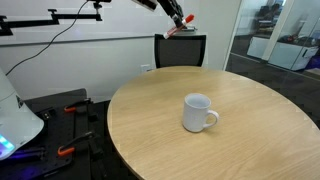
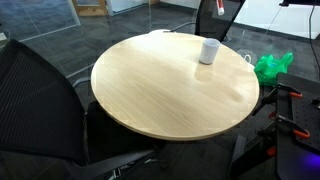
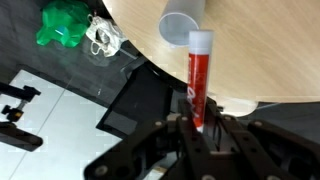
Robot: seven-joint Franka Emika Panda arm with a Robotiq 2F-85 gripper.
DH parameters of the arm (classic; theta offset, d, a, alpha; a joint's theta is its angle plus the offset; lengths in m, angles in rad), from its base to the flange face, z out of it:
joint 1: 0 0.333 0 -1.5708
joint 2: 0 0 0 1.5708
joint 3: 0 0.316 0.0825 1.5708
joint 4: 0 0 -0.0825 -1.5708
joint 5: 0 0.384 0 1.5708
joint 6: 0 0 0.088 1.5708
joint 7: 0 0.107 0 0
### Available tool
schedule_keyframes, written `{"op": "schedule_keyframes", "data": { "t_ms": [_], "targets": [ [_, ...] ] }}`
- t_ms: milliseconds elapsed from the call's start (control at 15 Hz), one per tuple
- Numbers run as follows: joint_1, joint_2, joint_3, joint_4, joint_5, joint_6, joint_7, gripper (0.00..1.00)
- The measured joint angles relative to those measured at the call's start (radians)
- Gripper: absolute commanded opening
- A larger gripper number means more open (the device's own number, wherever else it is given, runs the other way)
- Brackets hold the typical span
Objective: Put the red marker in the white mug
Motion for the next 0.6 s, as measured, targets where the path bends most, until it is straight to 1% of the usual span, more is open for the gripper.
{"op": "schedule_keyframes", "data": {
  "t_ms": [67,333,400,600],
  "targets": [
    [0.000,0.000,0.002,0.000,-0.024,-0.040,0.046,0.19],
    [-0.003,0.005,0.007,0.000,-0.027,-0.046,0.053,0.19],
    [-0.003,0.005,0.008,0.000,-0.027,-0.046,0.053,0.05],
    [-0.004,0.006,0.009,0.000,-0.031,-0.051,0.064,0.05]
  ]
}}
